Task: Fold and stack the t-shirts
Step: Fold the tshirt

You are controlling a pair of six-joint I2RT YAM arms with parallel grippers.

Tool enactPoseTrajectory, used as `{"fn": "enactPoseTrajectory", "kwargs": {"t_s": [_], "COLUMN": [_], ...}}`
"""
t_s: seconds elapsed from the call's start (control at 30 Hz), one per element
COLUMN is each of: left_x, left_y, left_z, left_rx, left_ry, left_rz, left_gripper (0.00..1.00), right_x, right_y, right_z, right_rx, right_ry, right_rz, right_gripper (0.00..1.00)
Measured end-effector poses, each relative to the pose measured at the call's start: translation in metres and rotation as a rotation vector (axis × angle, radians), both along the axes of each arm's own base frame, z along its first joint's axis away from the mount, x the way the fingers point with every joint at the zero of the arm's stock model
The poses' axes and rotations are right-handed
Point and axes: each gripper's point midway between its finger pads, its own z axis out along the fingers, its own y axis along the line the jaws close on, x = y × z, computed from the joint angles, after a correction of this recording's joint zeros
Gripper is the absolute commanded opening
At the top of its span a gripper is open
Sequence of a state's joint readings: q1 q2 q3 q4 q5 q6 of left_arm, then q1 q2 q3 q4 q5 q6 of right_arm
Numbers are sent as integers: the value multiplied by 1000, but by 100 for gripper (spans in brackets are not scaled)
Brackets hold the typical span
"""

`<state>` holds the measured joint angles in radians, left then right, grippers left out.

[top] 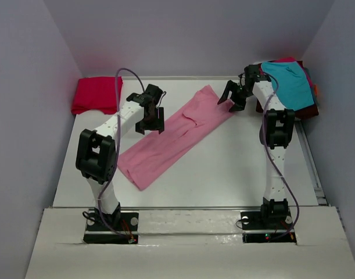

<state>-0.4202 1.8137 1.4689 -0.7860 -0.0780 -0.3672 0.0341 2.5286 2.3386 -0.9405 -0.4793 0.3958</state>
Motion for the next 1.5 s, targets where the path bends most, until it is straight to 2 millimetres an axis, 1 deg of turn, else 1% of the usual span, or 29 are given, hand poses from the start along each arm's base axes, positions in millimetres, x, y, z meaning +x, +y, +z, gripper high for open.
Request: {"fn": "enactPoseTrajectory", "kwargs": {"t_s": [0.07, 0.13, 0.17, 0.23, 0.3, 0.37, 0.43, 0.5, 0.53, 0.57, 0.6, 0.67, 0.7, 0.77, 0.83, 0.87, 0.93, 1.0, 1.07, 1.17, 1.23, 1.33, 1.5], "left_x": [16, 22, 23, 20, 15, 5, -2, -3, -1, 5, 10, 21, 23, 23, 16, 9, -8, -36, -52, -72, -79, -81, -82], "left_y": [-3, -2, -1, 1, 3, 3, 1, -3, -6, -13, -19, -31, -36, -41, -45, -44, -40, -28, -21, -15, -14, -12, -1], "left_z": [16, 22, 22, 16, 6, -9, -21, -30, -32, -35, -35, -32, -29, -26, -29, -33, -39, -47, -50, -47, -43, -38, -43], "left_rx": [11, 26, 36, 63, 92, 129, 163, 181, 186, 188, 186, 177, 172, 169, 172, 174, 189, 215, 226, 223, 214, 209, 255], "left_ry": [-54, -72, -72, -52, -25, 18, 59, 87, 94, 94, 88, 63, 51, 41, 43, 53, 90, 147, 178, 201, 193, 175, 171], "left_rz": [-4, -9, -12, -24, -38, -65, -96, -115, -124, -137, -146, -163, -168, -180, -195, -200, -211, -223, -228, -236, -236, -227, -204], "left_gripper": [77, 77, 76, 76, 76, 76, 76, 76, 76, 76, 76, 76, 76, 76, 76, 76, 76, 76, 76, 76, 76, 76, 76], "right_x": [-5, -13, -21, -36, -50, -64, -75, -84, -92, -96, -99, -105, -109, -113, -115, -116, -115, -113, -110, -105, -97, -86, -78], "right_y": [0, 0, 0, -1, 1, 2, 9, 16, 22, 27, 31, 39, 44, 52, 55, 57, 57, 56, 55, 54, 54, 54, 50], "right_z": [8, 15, 20, 26, 31, 33, 34, 32, 29, 27, 25, 20, 19, 17, 17, 18, 21, 22, 21, 22, 23, 22, 11], "right_rx": [0, 2, 3, 3, 3, 3, -1, -4, -5, -6, -7, -6, -7, -8, -9, -8, -9, -15, -22, -30, -32, -39, -70], "right_ry": [-2, -1, 9, 27, 42, 60, 70, 84, 99, 107, 117, 135, 142, 150, 152, 151, 144, 134, 127, 120, 104, 86, 89], "right_rz": [0, 0, -2, -4, -6, -7, 3, 17, 26, 35, 41, 50, 60, 72, 73, 71, 65, 58, 50, 32, 23, 13, -6], "right_gripper": [82, 81, 81, 80, 79, 78, 76, 74, 71, 71, 67, 66, 66, 63, 62, 62, 61, 61, 61, 60, 60, 60, 60]}}
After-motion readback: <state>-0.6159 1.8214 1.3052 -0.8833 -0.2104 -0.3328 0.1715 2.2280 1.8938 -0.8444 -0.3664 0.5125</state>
